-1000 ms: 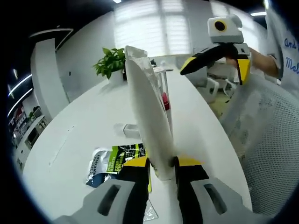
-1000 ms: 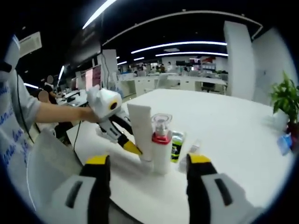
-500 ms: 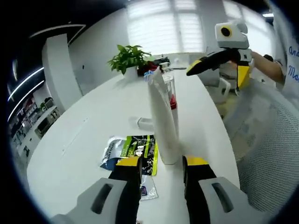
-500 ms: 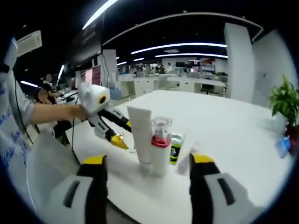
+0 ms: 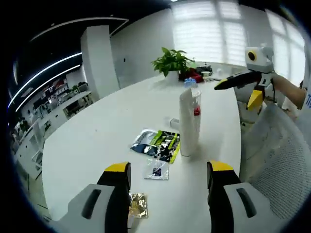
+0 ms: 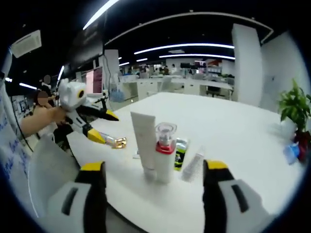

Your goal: Arrange the skincare products in the storage area until every visible bottle or jar stands upright without overlapping.

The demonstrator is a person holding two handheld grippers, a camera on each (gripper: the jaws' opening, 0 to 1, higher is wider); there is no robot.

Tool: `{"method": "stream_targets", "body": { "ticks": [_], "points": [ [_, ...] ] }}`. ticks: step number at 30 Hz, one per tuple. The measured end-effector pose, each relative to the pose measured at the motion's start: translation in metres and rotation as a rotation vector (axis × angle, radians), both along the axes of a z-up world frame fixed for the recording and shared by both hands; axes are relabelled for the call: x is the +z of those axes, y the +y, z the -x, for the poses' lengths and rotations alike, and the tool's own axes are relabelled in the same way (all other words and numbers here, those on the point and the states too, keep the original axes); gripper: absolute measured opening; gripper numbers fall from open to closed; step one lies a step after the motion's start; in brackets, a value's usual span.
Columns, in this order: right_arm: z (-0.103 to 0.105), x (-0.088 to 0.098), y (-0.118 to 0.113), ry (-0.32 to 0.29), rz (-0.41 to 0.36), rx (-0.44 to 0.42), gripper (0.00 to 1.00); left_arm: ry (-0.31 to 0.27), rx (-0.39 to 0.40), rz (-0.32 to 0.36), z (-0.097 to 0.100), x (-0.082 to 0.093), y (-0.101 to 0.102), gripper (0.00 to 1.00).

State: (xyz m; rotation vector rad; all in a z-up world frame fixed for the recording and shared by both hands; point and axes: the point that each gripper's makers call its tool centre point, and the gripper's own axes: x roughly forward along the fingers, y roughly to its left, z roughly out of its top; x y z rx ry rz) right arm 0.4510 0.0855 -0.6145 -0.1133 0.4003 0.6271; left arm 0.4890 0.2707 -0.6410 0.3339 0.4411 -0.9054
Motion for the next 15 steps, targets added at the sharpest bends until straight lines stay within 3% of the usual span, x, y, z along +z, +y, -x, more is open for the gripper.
{"method": "stream_targets", "body": {
  "ticks": [9, 15],
  "points": [
    [0.005, -0.002, 0.0, 0.011, 0.022, -0.003, 0.87, 0.025, 0.163, 0.013, 0.013, 0.005, 0.039, 0.8],
    [0.006, -0.003, -0.005, 0.016, 0.031, -0.013, 0.89, 0.022, 0.244, 0.092, 0.025, 0.022, 0.055, 0.83]
  ]
}}
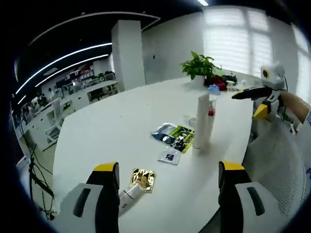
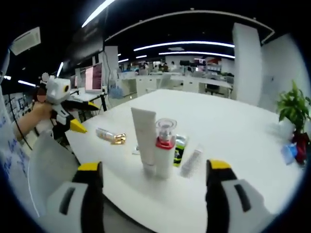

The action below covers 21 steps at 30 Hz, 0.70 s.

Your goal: Arrange the skincare products in the storage area until every visible bottle or jar stands upright without overlapping.

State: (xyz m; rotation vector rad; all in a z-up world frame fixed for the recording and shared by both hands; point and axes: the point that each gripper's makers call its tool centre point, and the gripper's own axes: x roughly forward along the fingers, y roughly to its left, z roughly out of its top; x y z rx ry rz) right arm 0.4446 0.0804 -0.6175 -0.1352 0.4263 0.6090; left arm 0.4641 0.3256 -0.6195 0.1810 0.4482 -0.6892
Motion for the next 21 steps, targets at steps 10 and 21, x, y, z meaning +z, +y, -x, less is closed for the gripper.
{"method": "stream_targets", "body": {
  "ticks": [10, 21],
  "points": [
    [0.002, -0.004, 0.0, 0.011, 0.021, -0.001, 0.93, 0.03, 0.097, 0.056, 0.022, 0.006, 0.016, 0.9],
    [-0.001, -0.006, -0.015, 0.009, 0.027, -0.074, 0.96, 0.044, 0.162, 0.045, 0.037, 0.005, 0.031, 0.95]
  ]
}}
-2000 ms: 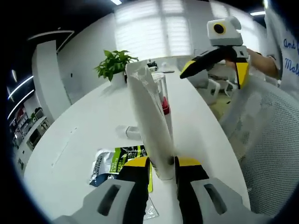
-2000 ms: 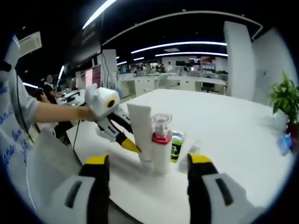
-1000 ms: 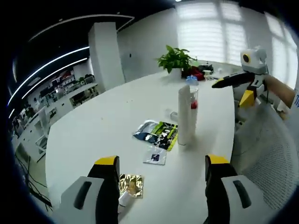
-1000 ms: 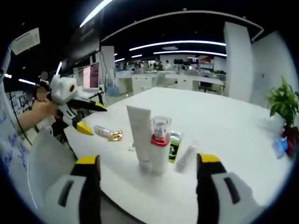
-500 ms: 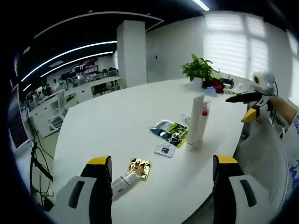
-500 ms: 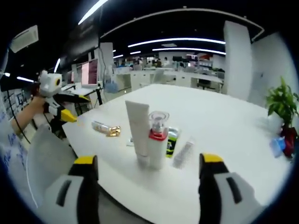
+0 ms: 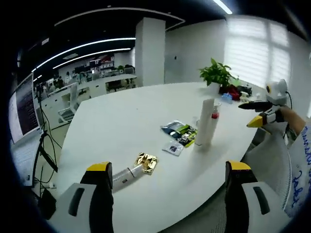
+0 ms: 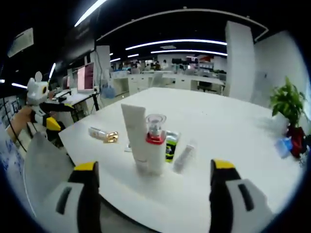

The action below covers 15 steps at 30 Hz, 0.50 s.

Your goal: Arrange the skincare products in the storage area until every visible bottle or jar stands upright without overlapping.

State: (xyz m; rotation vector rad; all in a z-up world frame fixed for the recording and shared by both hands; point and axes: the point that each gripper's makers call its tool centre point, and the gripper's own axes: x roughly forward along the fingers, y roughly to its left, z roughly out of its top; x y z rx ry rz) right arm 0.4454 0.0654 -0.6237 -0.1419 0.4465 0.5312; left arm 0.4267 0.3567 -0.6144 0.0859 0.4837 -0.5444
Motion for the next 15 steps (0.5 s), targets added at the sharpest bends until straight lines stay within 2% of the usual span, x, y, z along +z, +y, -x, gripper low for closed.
{"method": "stream_targets", "body": {
  "ticks": [10, 15],
  "points": [
    [0.0001, -0.0037, 0.0044, 0.009, 0.005, 0.024, 0.97, 0.007, 0.0, -0.034, -0.0004, -0.003, 0.009, 0.97],
    [-0.0036, -0.0051, 0.0048, 0.008, 0.012, 0.032, 0.98, 0.003, -0.006, -0.028, -0.0025, -0.0002, 0.0089, 0.97]
  ]
}}
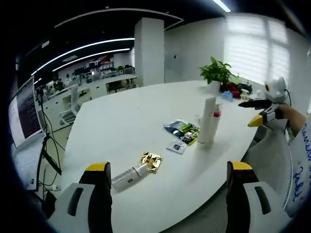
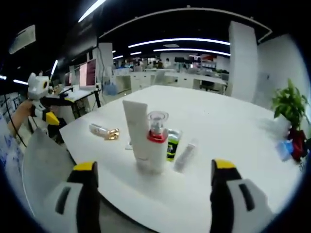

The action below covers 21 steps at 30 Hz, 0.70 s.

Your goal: Arrange the skincare products in the storage area until every visible bottle or jar stands upright without overlapping.

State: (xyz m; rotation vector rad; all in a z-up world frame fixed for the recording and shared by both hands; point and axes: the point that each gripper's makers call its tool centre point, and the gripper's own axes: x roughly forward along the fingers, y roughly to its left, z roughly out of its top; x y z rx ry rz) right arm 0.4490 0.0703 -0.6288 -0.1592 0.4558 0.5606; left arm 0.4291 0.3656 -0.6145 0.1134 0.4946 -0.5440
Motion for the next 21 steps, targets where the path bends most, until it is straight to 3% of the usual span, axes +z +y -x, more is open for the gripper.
{"method": "stream_targets", "body": {
  "ticks": [9, 21],
  "points": [
    [-0.002, 0.004, 0.003, -0.002, -0.032, 0.019, 0.99, 0.02, -0.018, -0.039, -0.011, -0.008, 0.004, 0.96],
    [-0.002, -0.004, 0.004, 0.019, 0.001, 0.039, 0.99, 0.09, -0.081, -0.121, -0.035, -0.033, 0.014, 0.91]
  ]
}}
